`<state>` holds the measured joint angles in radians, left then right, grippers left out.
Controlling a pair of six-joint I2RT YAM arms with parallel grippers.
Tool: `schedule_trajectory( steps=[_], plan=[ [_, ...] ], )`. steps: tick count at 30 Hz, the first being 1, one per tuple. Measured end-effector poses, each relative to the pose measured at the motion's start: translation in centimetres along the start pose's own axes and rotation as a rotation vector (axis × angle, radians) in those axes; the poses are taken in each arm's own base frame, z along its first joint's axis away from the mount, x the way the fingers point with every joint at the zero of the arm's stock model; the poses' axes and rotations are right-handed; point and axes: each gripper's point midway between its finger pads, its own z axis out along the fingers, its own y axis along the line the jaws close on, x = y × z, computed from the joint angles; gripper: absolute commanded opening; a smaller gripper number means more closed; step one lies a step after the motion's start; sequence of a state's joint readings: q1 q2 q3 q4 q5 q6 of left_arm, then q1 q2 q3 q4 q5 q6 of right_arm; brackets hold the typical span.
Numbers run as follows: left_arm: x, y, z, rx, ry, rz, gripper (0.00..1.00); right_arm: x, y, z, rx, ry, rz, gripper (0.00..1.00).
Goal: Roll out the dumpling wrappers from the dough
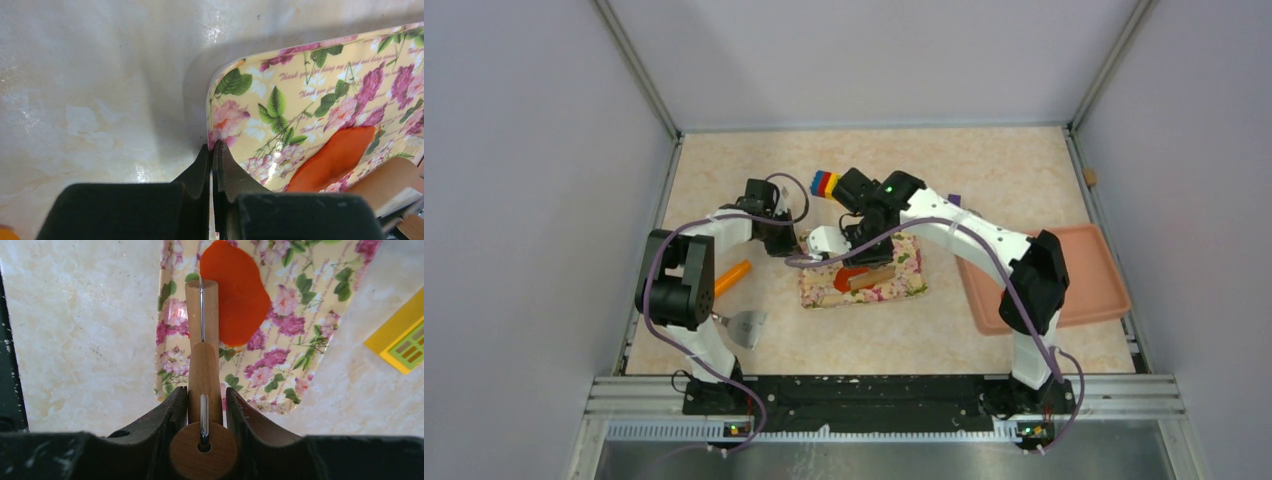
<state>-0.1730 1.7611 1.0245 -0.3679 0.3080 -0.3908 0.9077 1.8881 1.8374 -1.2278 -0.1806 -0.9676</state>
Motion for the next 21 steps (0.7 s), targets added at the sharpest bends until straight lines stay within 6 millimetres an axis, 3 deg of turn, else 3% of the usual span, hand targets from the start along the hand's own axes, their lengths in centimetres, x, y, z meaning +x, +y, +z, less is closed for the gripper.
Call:
schedule_trajectory(
  steps=[5,17,21],
  plan=[
    [0.0,0.0,0.0,0.002,0.0,0.001,0.0,1.6,0.5,3.0,0.003,0.046,-0.002,0.0],
    [0.0,-0.1,0.0,0.006,0.003,-0.001,0.0,1.6,0.5,2.7,0.041,0.029,-0.018,0.0],
    [0.0,-0.1,0.0,0.008,0.003,0.002,0.0,-0.9,-1.1,1.3,0.008,-0.002,-0.023,0.0]
  ],
)
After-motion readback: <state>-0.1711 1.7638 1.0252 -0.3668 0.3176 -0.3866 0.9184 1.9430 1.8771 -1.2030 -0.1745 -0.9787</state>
